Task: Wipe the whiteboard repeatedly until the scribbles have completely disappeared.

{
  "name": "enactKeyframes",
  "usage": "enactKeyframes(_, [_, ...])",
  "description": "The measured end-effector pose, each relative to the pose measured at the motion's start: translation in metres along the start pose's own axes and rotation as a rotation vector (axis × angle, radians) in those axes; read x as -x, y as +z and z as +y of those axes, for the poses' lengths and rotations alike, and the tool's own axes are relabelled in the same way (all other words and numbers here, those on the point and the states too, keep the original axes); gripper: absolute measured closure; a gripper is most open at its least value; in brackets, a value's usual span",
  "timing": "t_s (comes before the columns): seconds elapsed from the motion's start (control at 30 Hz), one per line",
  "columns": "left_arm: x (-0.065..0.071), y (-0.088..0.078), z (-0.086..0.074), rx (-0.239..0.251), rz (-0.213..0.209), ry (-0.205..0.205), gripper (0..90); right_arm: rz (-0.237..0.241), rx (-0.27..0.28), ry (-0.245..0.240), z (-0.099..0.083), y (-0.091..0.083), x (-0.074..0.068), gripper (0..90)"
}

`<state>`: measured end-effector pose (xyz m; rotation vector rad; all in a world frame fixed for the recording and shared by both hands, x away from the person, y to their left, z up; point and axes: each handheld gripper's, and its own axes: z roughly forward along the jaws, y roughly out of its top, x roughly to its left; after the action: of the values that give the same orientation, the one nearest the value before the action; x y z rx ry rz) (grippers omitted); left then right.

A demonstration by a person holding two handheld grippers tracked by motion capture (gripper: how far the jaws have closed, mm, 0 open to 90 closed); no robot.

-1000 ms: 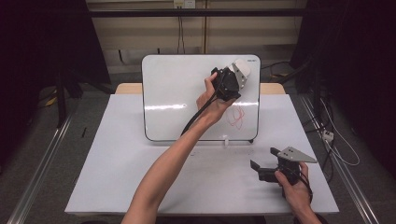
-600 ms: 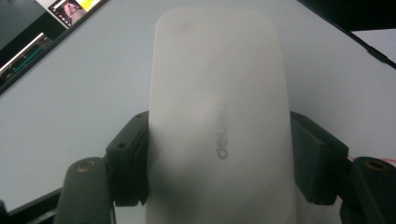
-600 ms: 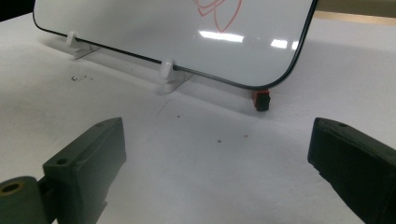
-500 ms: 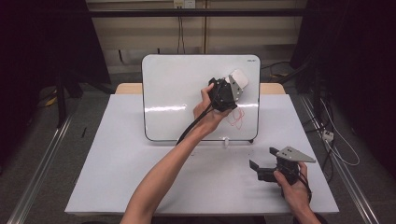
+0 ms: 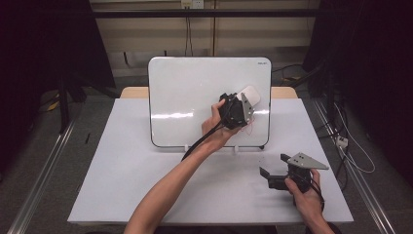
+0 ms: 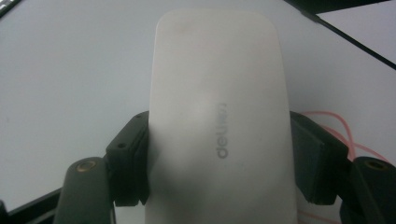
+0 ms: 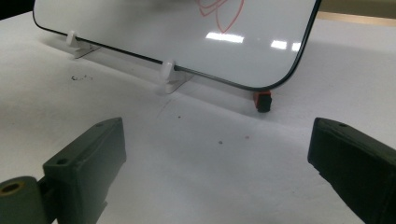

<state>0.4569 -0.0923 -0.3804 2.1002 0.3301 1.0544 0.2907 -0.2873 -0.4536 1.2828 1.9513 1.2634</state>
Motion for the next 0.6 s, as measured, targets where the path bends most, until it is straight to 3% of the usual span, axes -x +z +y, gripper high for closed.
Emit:
enactKeyframes(0.37, [0.024, -0.01, -0.016, -0.017, -0.02, 0.036, 31.1, -0.005, -0.001, 0.002, 0.0, 0.0, 0.001, 4.0])
enactKeyframes(0.6, [0.024, -0.01, -0.017, -0.023, -0.031, 0.029, 31.2, -0.002, -0.003, 0.002, 0.0, 0.0, -0.001, 4.1])
